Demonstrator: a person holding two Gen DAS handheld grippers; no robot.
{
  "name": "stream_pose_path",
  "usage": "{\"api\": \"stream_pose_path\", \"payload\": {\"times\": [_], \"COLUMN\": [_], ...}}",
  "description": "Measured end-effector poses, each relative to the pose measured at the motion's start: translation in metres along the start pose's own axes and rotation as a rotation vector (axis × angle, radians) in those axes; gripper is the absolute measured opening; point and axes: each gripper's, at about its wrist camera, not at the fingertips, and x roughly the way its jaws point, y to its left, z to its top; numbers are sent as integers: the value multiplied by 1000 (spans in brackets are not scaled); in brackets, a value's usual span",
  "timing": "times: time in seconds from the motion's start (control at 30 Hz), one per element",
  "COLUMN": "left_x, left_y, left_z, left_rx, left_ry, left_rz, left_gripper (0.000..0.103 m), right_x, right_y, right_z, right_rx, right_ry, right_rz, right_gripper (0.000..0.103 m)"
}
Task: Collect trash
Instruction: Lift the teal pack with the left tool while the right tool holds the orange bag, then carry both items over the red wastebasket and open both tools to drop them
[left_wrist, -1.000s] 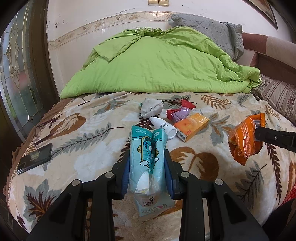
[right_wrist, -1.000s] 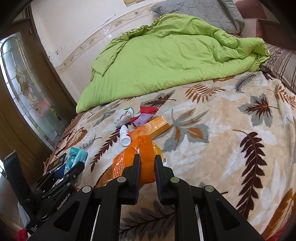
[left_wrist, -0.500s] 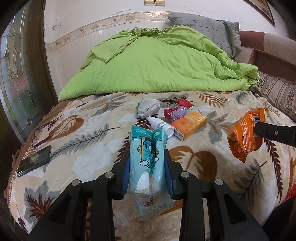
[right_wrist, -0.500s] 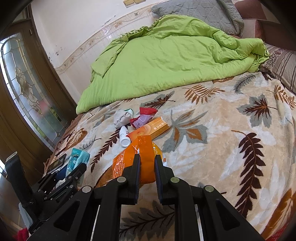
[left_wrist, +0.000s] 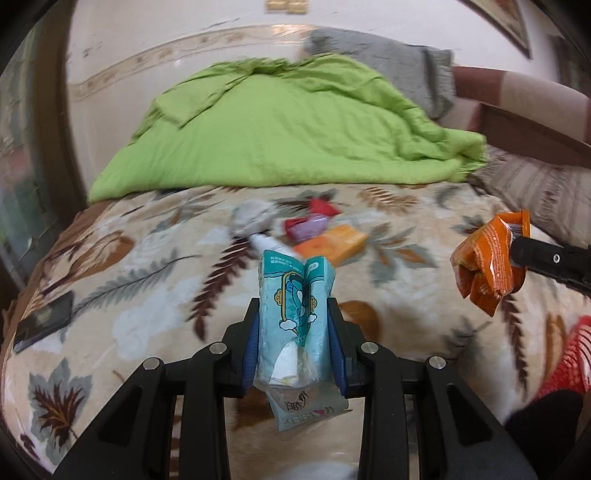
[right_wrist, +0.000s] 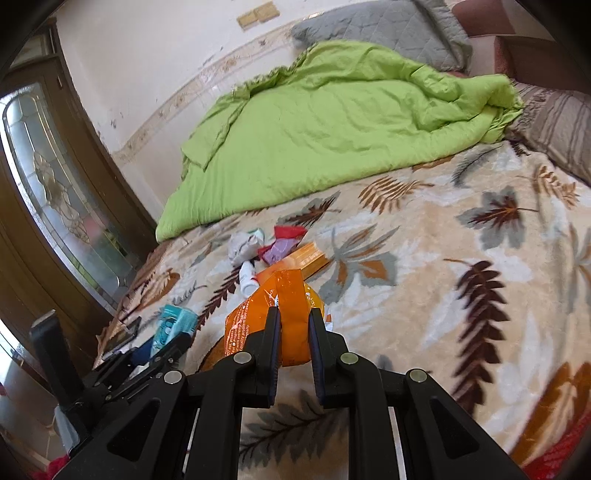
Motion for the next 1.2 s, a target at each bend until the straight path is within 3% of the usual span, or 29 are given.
{"api": "stream_pose_path", "payload": {"times": [0.2,0.3,0.47,0.63,0.77,0.87,0.93,1.0,1.03,1.07,1.2], "left_x": [-24,-37,-58,-72,-78,-74,-68,-62,-61,-61,-59], "left_y": [-56,-93,-179,-256,-299,-322,-334,-338,-338,-335,-318], "left_z": [7,12,16,4,-4,-11,-15,-19,-21,-21,-15], "left_rx": [77,111,205,298,336,337,346,347,341,333,316], "left_ry": [-9,-3,44,122,171,205,251,294,302,302,277], "left_rz": [-181,-307,-544,-722,-794,-823,-851,-855,-854,-857,-824], "left_gripper": [31,31,32,32,33,39,51,60,60,60,60], "right_x": [-72,-125,-201,-260,-286,-296,-296,-290,-287,-286,-291], "right_y": [-41,-76,-131,-173,-195,-207,-213,-220,-225,-229,-230], "right_z": [-2,-8,-24,-45,-57,-63,-67,-71,-73,-76,-77], "right_rx": [48,92,169,251,304,326,339,353,369,385,379], "right_ry": [-63,-101,-136,-168,-183,-186,-177,-143,-118,-113,-136], "right_rz": [-68,-154,-309,-419,-467,-486,-494,-490,-488,-494,-497], "right_gripper": [16,16,16,16,17,19,19,30,44,52,52]}}
